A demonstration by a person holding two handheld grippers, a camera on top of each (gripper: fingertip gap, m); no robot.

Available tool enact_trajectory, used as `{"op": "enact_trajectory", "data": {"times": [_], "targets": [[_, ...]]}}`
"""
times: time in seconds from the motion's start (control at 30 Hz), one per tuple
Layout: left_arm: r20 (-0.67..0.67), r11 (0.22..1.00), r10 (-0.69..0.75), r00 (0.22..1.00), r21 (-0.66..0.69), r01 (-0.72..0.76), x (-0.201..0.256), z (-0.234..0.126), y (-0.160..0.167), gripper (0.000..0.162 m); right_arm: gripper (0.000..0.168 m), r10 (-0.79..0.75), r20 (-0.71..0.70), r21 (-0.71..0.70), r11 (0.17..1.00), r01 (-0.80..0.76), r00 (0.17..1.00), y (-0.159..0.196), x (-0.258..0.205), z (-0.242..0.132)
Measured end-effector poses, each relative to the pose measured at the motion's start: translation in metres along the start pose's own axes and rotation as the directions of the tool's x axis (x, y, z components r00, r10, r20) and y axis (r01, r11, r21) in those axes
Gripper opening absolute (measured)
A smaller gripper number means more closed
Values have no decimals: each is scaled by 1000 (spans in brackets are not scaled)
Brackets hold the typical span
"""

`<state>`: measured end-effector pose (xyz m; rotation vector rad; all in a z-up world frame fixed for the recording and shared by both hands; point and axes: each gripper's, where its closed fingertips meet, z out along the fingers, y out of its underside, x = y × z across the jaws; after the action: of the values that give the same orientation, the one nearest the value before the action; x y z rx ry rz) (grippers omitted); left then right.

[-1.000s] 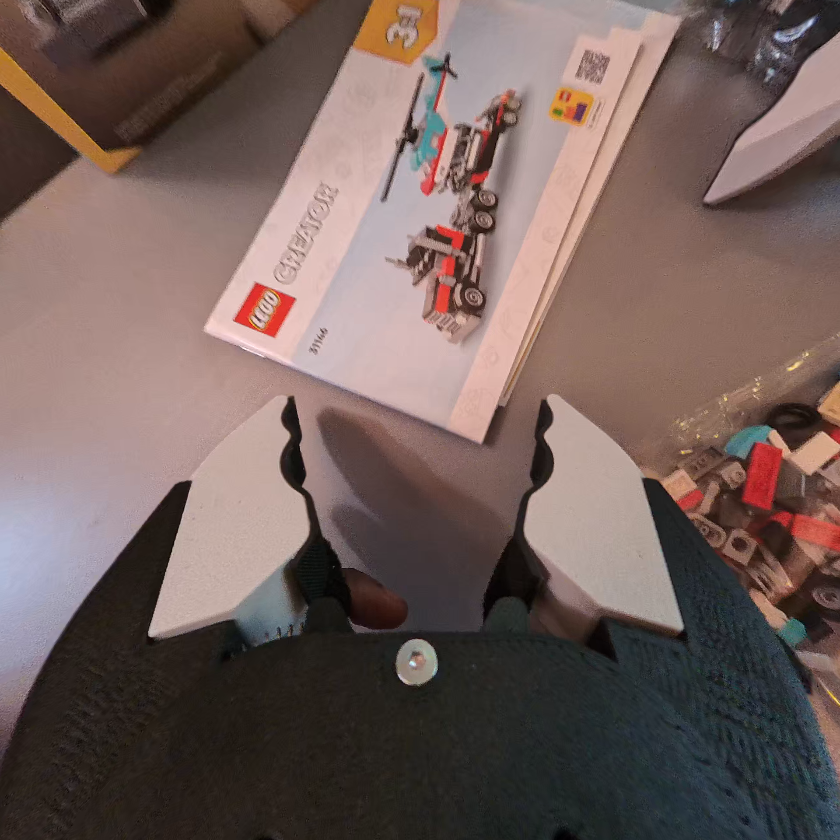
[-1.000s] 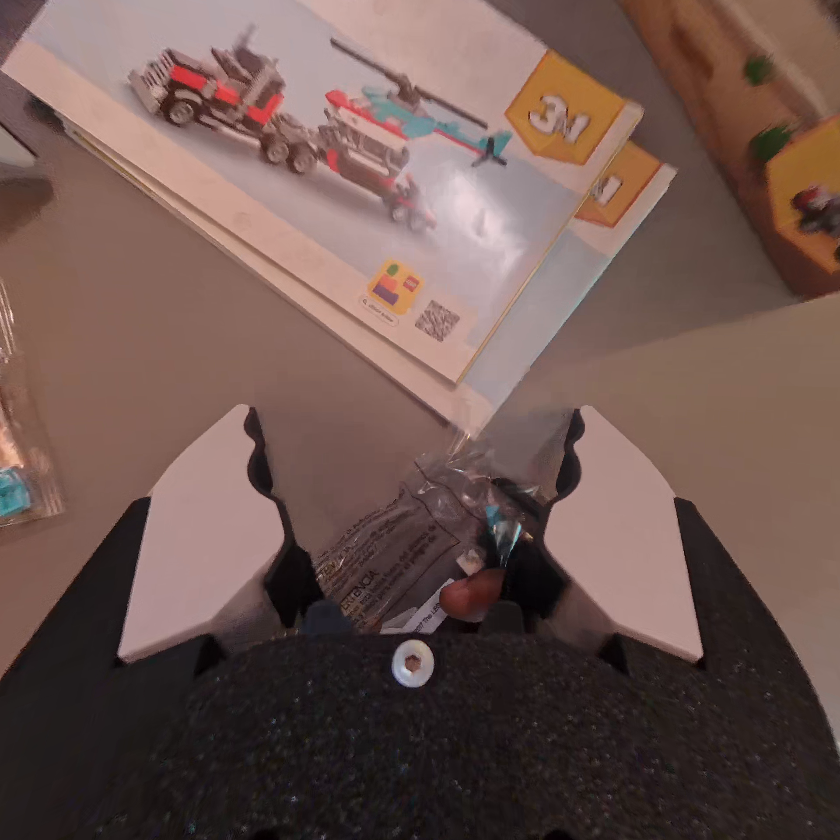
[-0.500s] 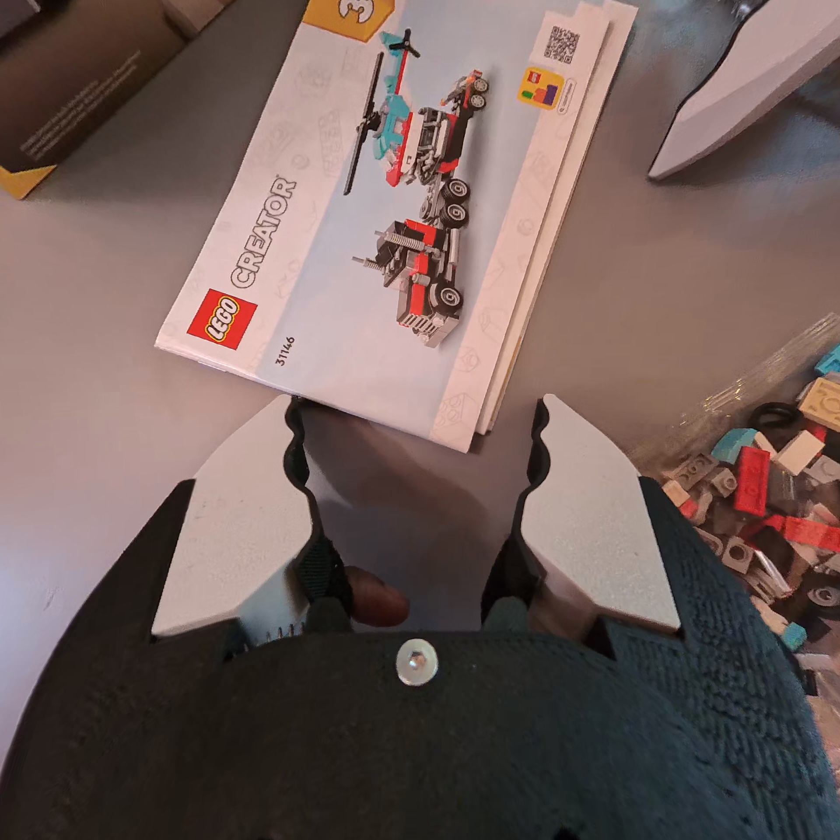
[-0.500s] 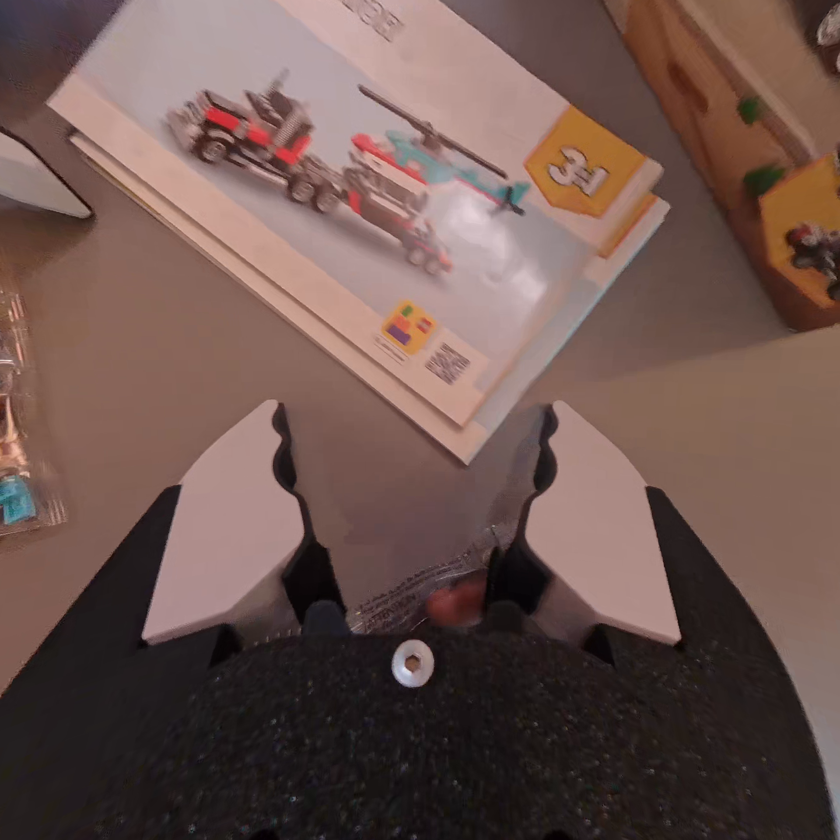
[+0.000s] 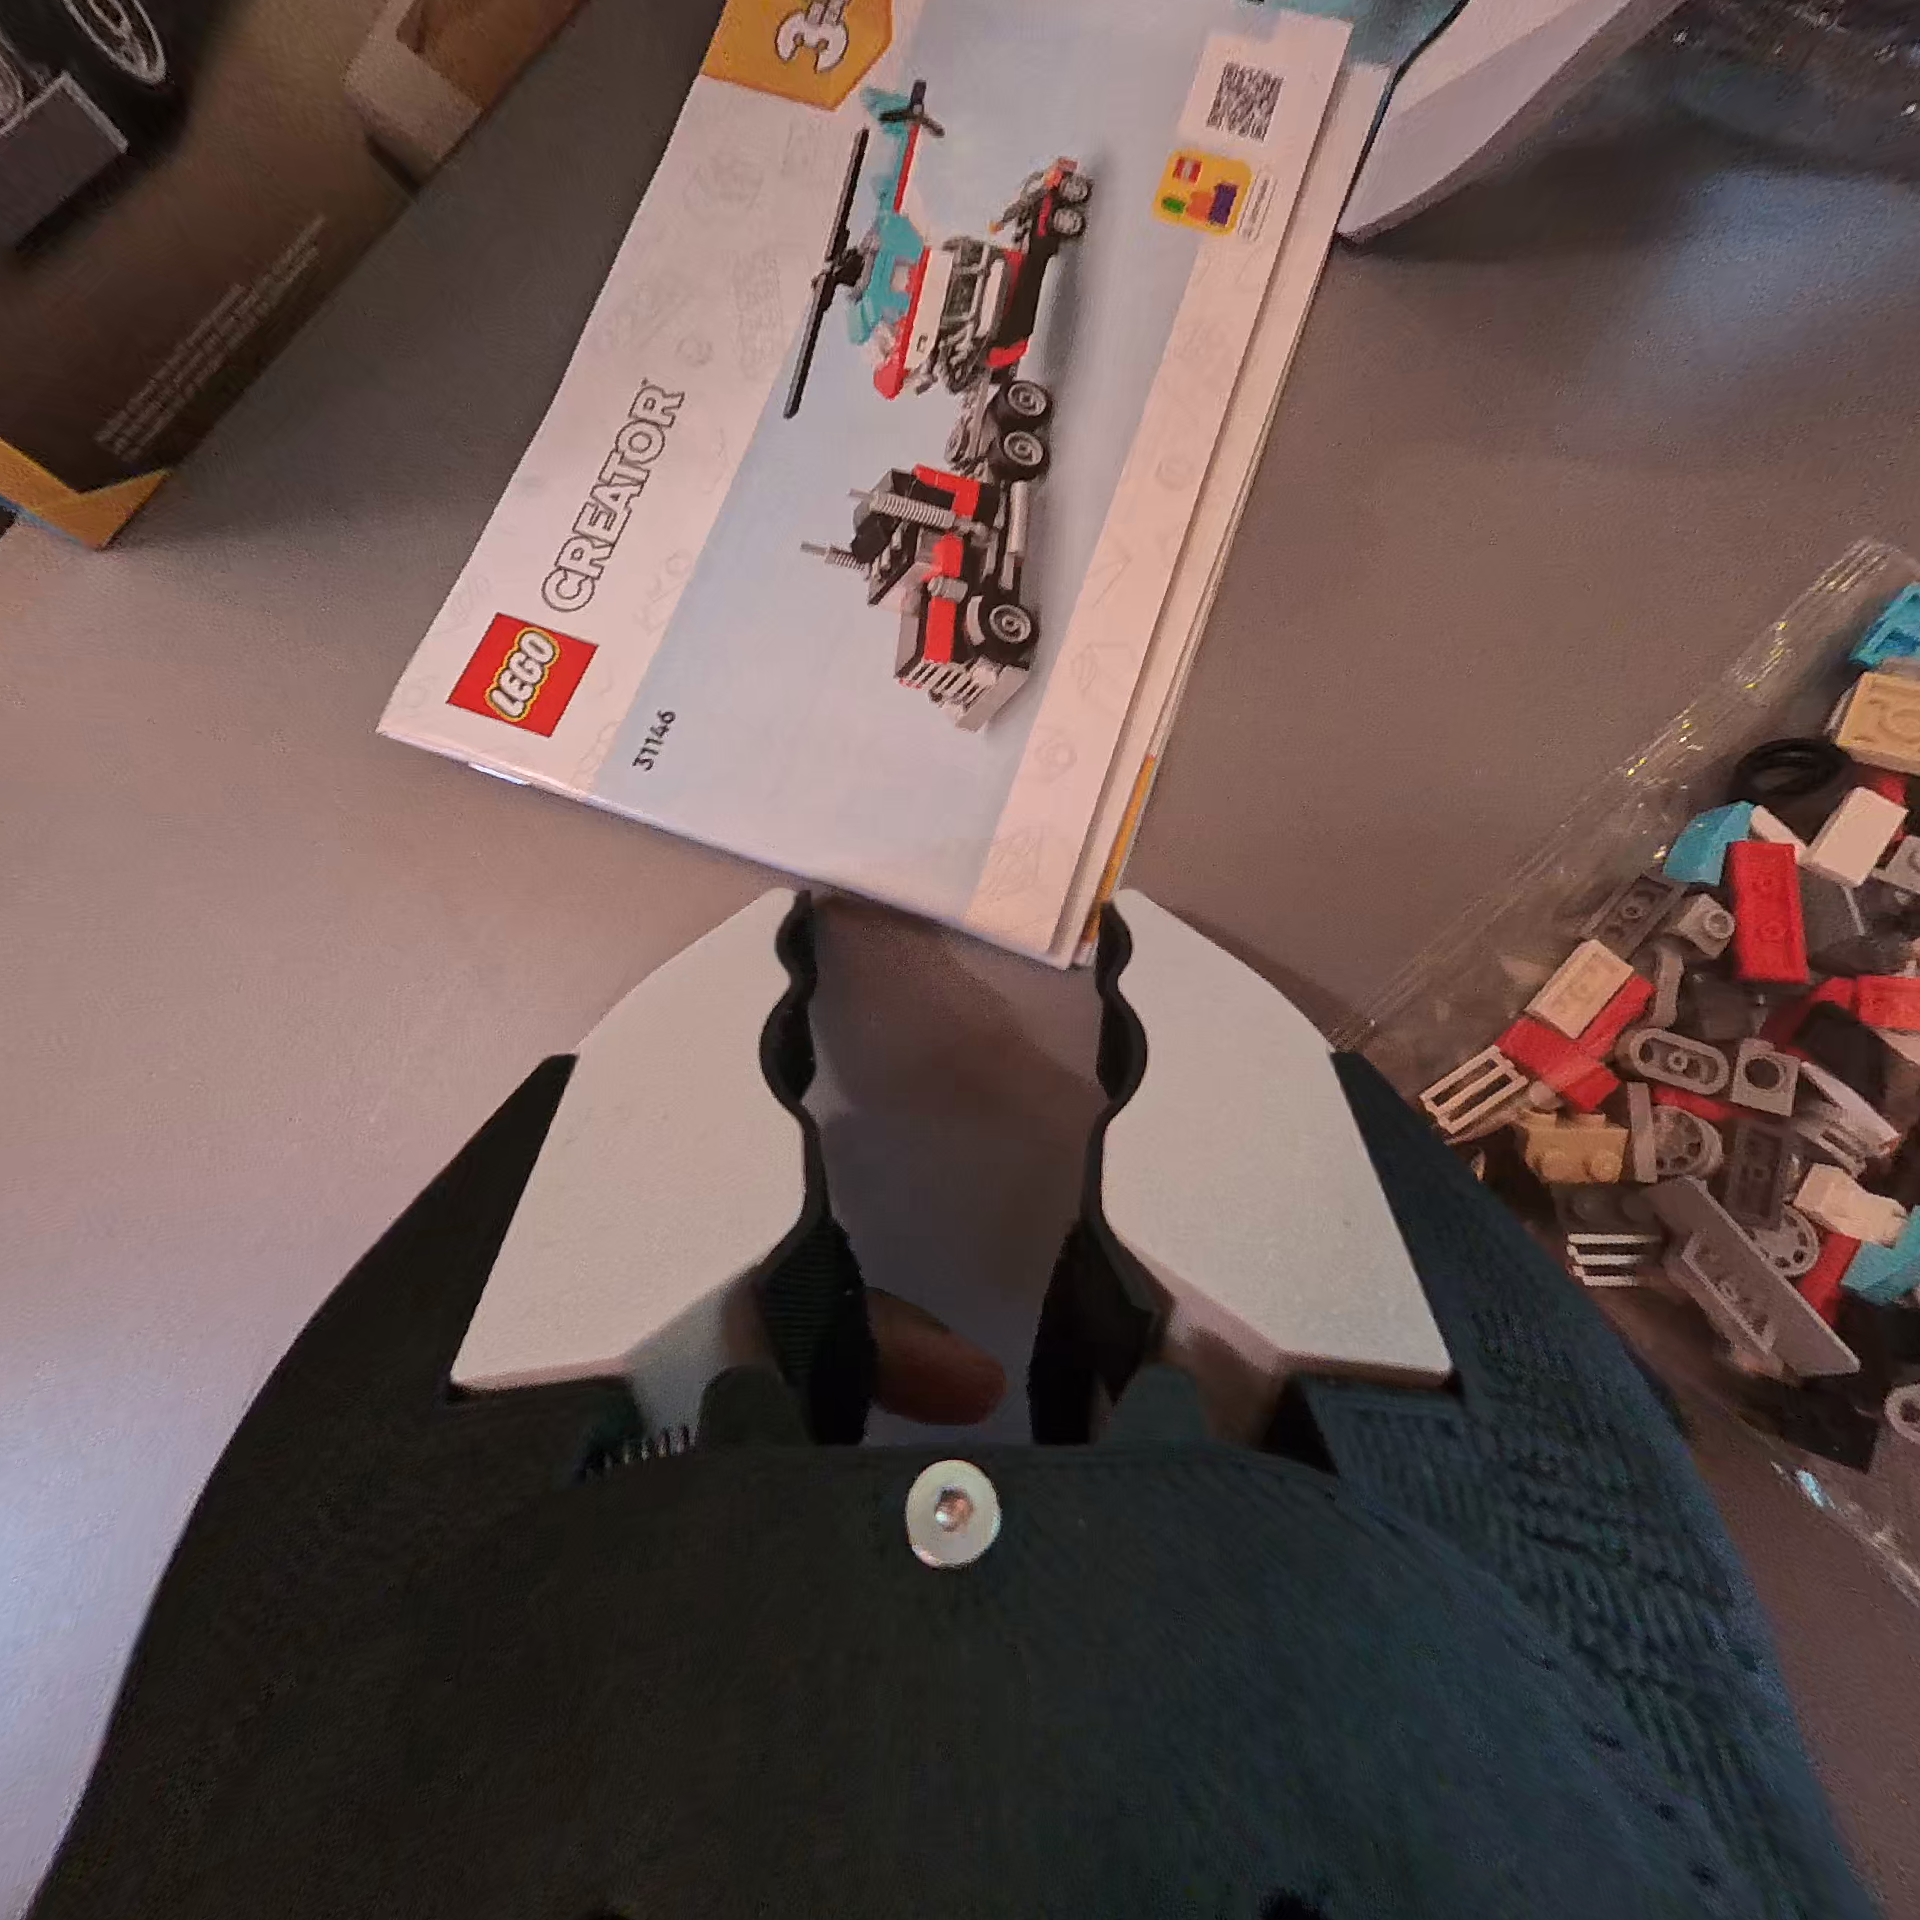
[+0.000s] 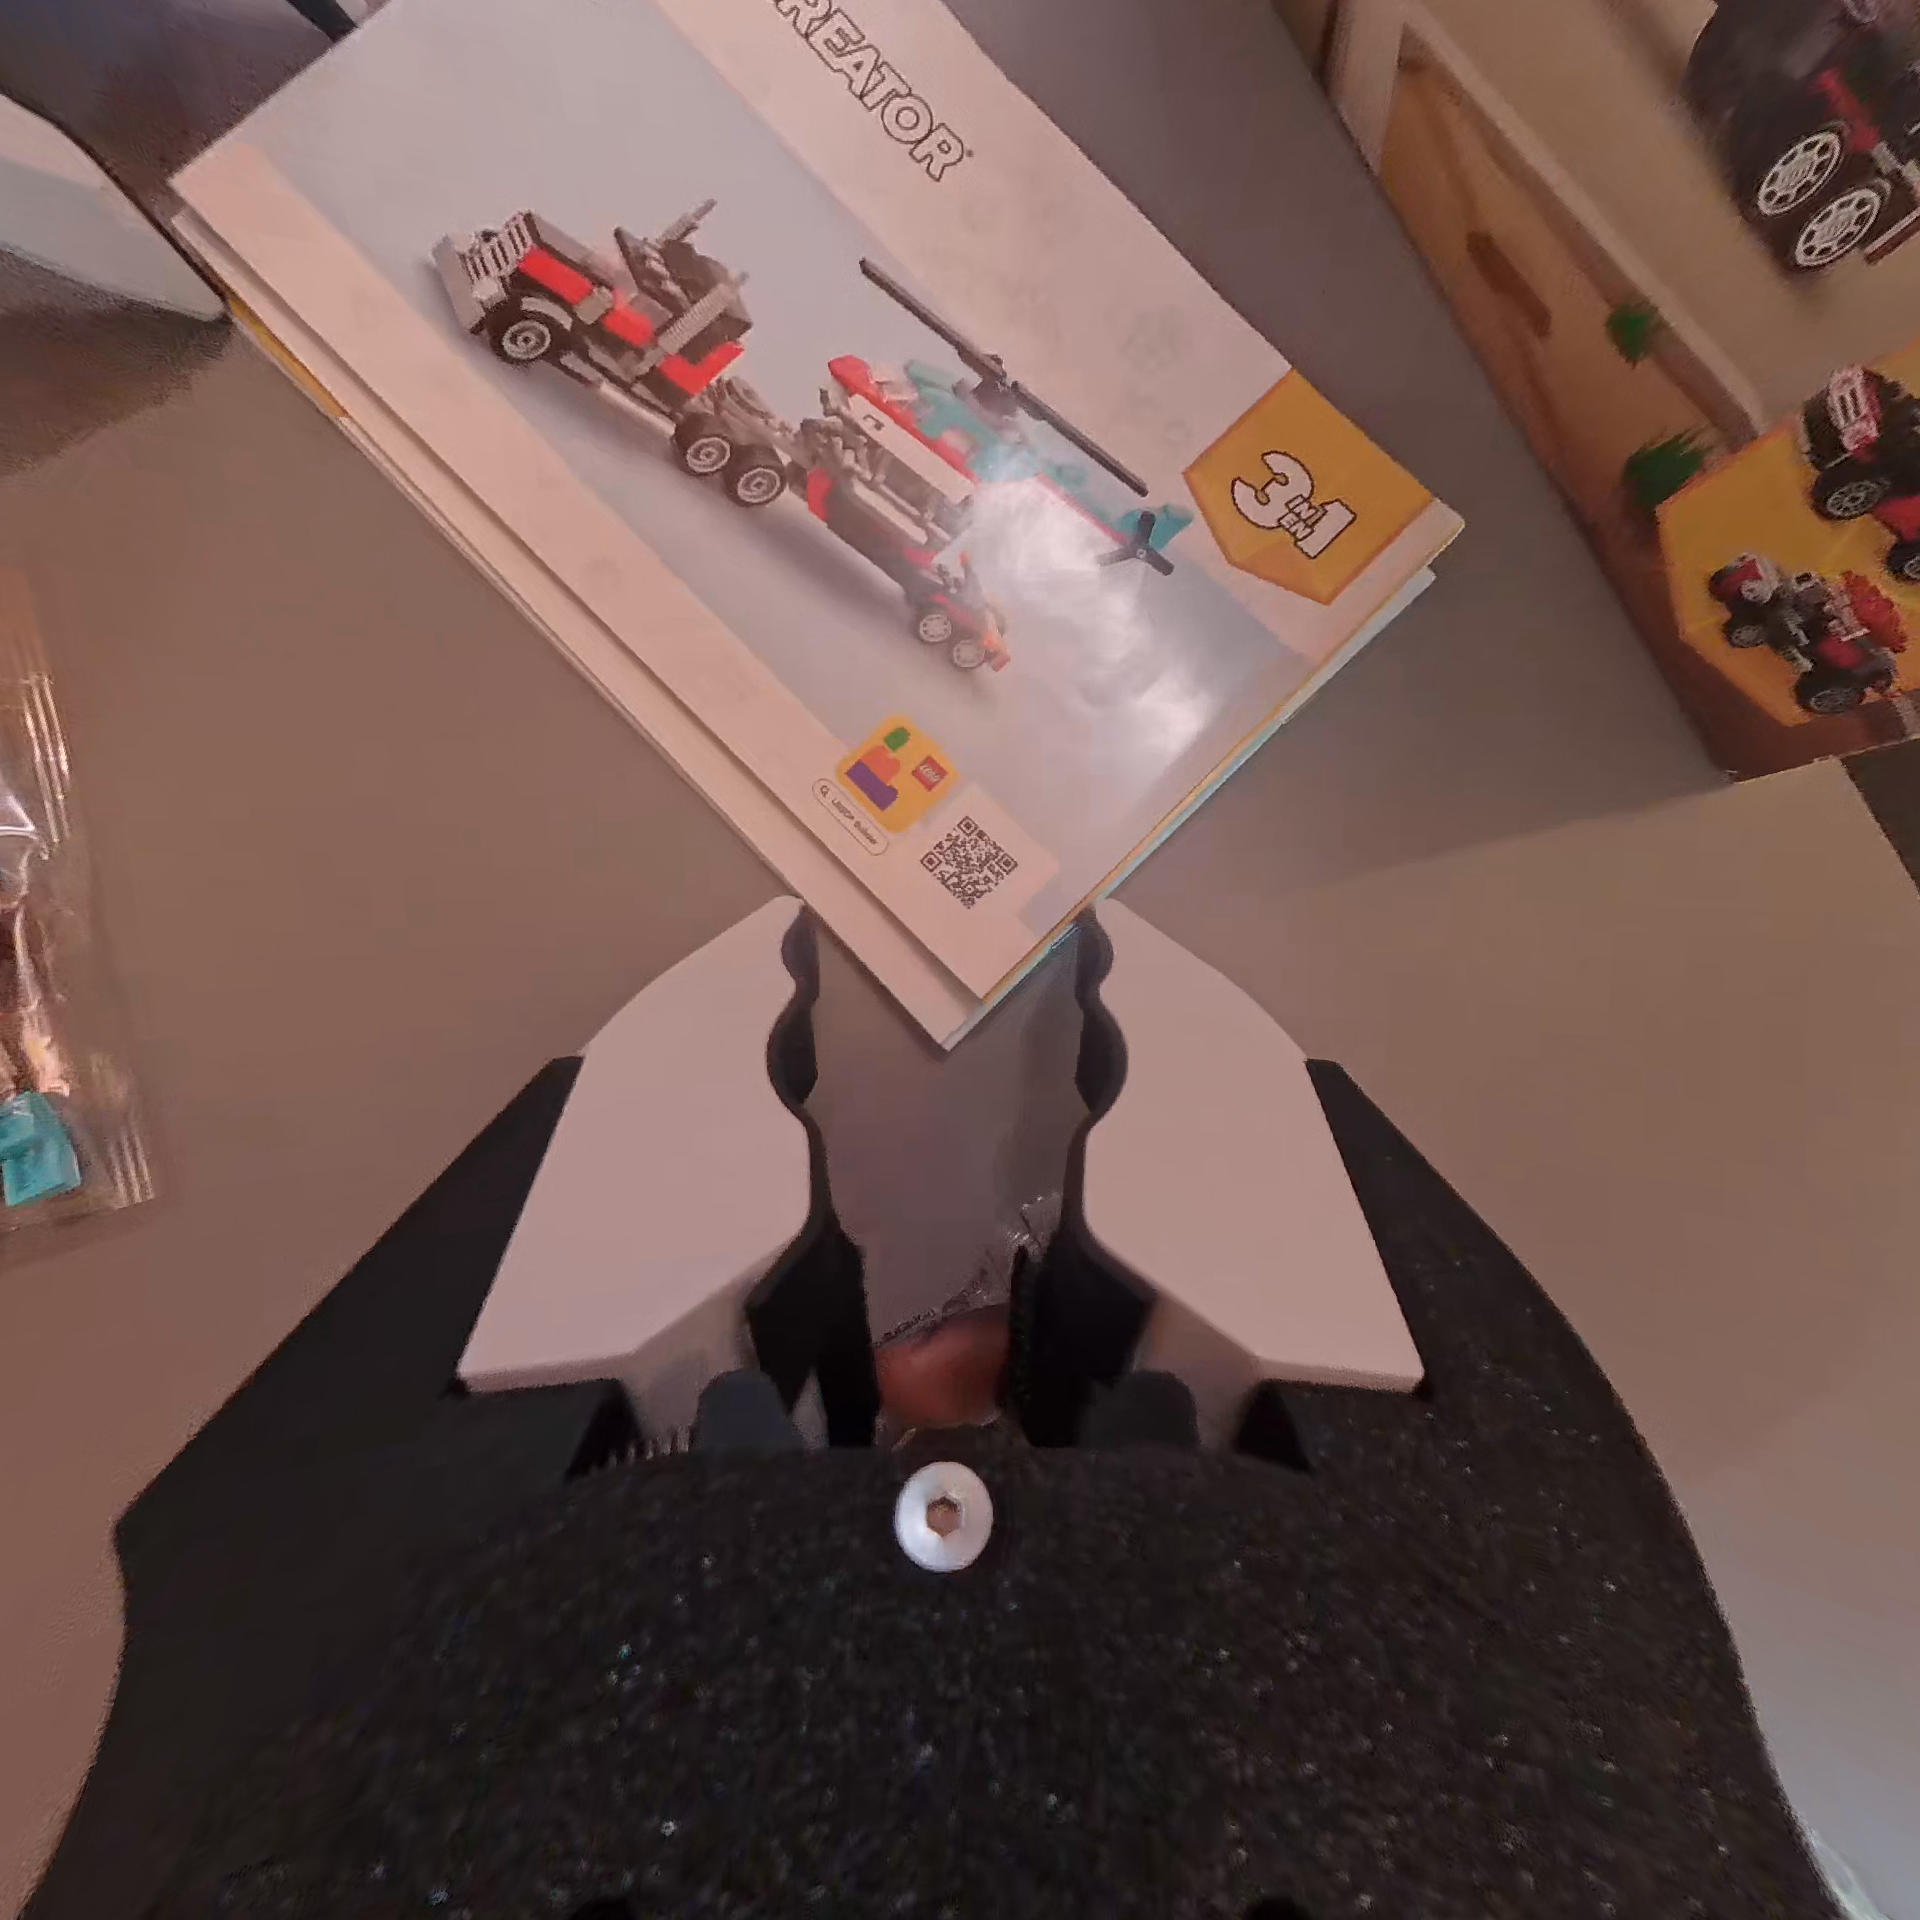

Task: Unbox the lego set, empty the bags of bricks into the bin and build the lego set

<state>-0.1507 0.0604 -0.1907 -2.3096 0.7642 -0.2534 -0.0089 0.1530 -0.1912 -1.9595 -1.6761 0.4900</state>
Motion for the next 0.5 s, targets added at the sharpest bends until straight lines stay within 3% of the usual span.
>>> {"op": "enact_trajectory", "data": {"times": [0.17, 0.23, 0.33, 0.5], "targets": [[146, 994, 109, 983, 12, -112, -26, 1, -5, 30, 39, -18, 3, 10, 1000, 18, 1000, 0, -3, 0], [126, 991, 129, 984, 13, -131, -23, -2, -4, 34, 42, -18, 2, 7, 1000, 18, 1000, 0, -4, -1], [117, 990, 132, 984, 29, -136, -24, -4, -3, 57, 58, -1, -10, 11, 1000, 1, 1000, -2, -1, -3], [98, 996, 42, 994, 78, -50, -26, 2, -6, 53, 56, 17, -39, 7, 1000, -17, 999, -2, 2, 1]]}}
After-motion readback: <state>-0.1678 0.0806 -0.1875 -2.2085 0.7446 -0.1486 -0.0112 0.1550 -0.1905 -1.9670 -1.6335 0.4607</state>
